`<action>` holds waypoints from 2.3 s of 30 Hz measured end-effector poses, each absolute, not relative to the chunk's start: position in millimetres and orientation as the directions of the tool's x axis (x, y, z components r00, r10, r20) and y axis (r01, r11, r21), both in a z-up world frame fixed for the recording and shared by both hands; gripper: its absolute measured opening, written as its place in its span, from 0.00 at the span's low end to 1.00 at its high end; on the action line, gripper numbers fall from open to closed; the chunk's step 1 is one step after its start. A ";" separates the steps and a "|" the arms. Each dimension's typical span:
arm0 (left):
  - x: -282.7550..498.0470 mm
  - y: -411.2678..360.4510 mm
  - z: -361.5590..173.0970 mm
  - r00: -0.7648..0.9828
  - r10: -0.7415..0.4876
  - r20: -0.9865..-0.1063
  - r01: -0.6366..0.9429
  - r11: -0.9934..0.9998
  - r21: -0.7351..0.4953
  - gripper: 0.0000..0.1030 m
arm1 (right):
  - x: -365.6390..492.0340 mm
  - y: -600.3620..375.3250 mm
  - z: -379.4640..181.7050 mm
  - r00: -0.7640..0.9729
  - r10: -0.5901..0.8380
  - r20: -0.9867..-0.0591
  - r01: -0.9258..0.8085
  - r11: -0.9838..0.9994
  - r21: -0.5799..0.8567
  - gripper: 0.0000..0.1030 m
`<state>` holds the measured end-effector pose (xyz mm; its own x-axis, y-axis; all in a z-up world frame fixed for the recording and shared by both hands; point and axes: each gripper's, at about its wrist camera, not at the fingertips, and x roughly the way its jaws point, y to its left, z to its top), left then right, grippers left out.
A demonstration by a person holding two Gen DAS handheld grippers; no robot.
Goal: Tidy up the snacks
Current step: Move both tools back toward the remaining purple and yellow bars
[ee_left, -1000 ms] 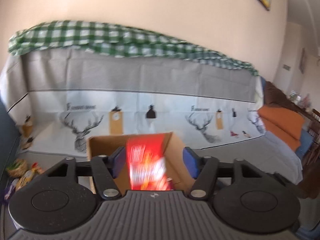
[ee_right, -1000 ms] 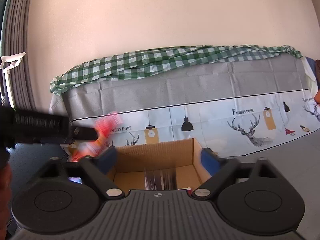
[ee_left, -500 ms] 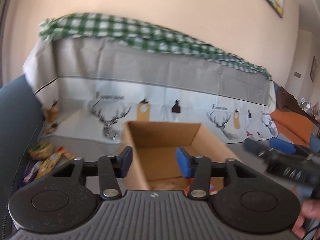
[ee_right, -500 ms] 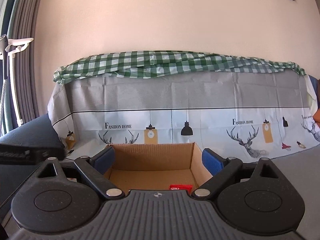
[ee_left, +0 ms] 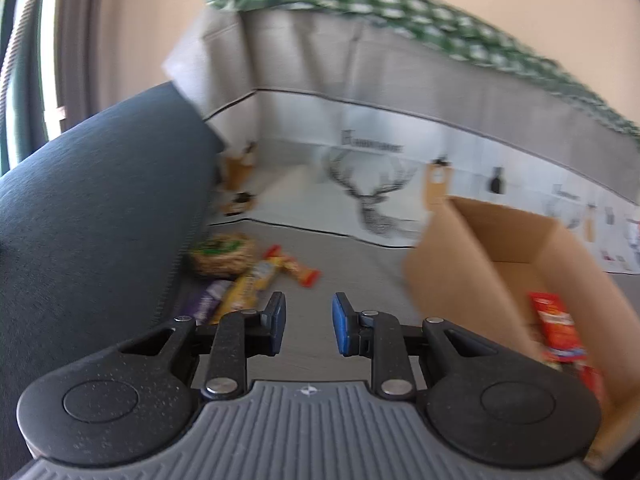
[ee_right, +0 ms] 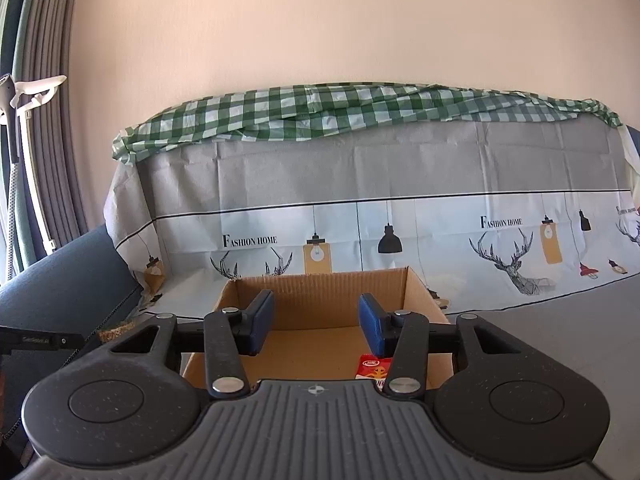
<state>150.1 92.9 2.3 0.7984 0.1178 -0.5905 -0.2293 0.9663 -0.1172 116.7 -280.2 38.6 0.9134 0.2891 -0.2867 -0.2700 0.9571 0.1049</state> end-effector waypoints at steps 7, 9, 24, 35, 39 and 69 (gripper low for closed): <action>185.6 116.8 -28.8 0.731 0.229 -0.642 -0.342 0.938 -0.054 0.48 | 123.4 -271.6 36.6 0.908 0.280 -0.312 -0.259 0.960 0.107 0.49; 191.6 123.6 -35.2 0.716 0.243 -0.655 -0.376 0.924 -0.067 0.54 | 124.2 -267.6 35.9 0.906 0.279 -0.318 -0.262 0.960 0.098 0.50; 247.5 127.6 -71.5 0.657 0.309 -0.688 -0.359 0.930 0.074 0.77 | 134.0 -239.6 30.1 0.890 0.292 -0.350 -0.301 0.953 0.029 0.50; 251.4 159.4 -90.2 0.609 0.168 -0.775 -0.406 0.906 -0.123 0.39 | 135.9 -235.6 28.4 0.890 0.283 -0.357 -0.306 0.952 -0.009 0.50; 241.5 148.7 -85.3 0.612 0.046 -0.789 -0.318 0.928 -0.192 0.32 | 134.8 -230.0 27.6 0.891 0.284 -0.355 -0.313 0.949 -0.027 0.50; 207.0 116.0 -83.1 0.467 -0.198 -0.862 -0.265 0.898 -0.350 0.44 | 103.0 -147.8 -2.1 0.752 0.501 -0.428 -0.562 0.827 -0.019 0.53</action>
